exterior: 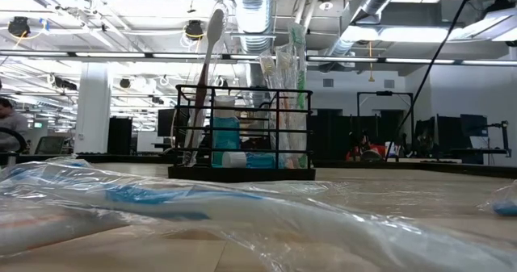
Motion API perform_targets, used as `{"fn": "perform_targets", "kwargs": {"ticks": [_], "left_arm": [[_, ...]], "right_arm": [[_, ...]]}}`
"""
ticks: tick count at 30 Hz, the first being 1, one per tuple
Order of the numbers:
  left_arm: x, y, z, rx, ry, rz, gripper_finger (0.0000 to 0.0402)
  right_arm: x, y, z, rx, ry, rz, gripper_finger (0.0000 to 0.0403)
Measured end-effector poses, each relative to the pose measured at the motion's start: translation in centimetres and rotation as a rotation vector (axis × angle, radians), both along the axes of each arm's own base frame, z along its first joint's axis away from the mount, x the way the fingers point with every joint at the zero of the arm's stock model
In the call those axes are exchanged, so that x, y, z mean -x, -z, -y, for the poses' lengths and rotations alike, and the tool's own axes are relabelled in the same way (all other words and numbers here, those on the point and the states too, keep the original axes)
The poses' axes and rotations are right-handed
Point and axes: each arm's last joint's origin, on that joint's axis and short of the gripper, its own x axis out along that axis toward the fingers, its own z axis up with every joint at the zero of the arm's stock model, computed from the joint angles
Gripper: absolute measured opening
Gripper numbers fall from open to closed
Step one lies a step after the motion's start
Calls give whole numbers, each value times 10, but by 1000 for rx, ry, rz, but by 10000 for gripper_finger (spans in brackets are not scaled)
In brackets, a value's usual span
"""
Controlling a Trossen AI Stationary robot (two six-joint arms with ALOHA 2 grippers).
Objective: Pick & Place toothbrushing station
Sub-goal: Put the purple toothbrush into the bottom left section of the mesh organizer
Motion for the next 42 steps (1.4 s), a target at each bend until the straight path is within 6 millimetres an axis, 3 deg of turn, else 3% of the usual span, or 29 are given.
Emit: {"fn": "perform_targets", "kwargs": {"ticks": [9,13,17,24,27,34,38,42], "left_arm": [[-4,2,-6,23,2,-9,9],[-5,3,-6,22,3,-14,9],[-4,2,-6,23,3,-9,10],[-4,3,-5,40,11,-12,17],[-4,3,-4,51,59,-14,41],[17,7,-8,147,79,-156,145],[26,-10,-13,65,-23,-77,183],[21,-22,-21,12,-71,-54,192]], "right_arm": [[-10,11,0,2,4,-33,272],[-11,12,0,1,3,-36,253],[-10,13,0,2,3,-48,195],[-9,15,0,10,-3,-75,23],[-8,16,0,21,-2,-79,26],[0,23,0,51,-9,-183,17],[3,30,-7,19,-40,-264,19],[1,35,-17,30,-62,-290,18]]}}
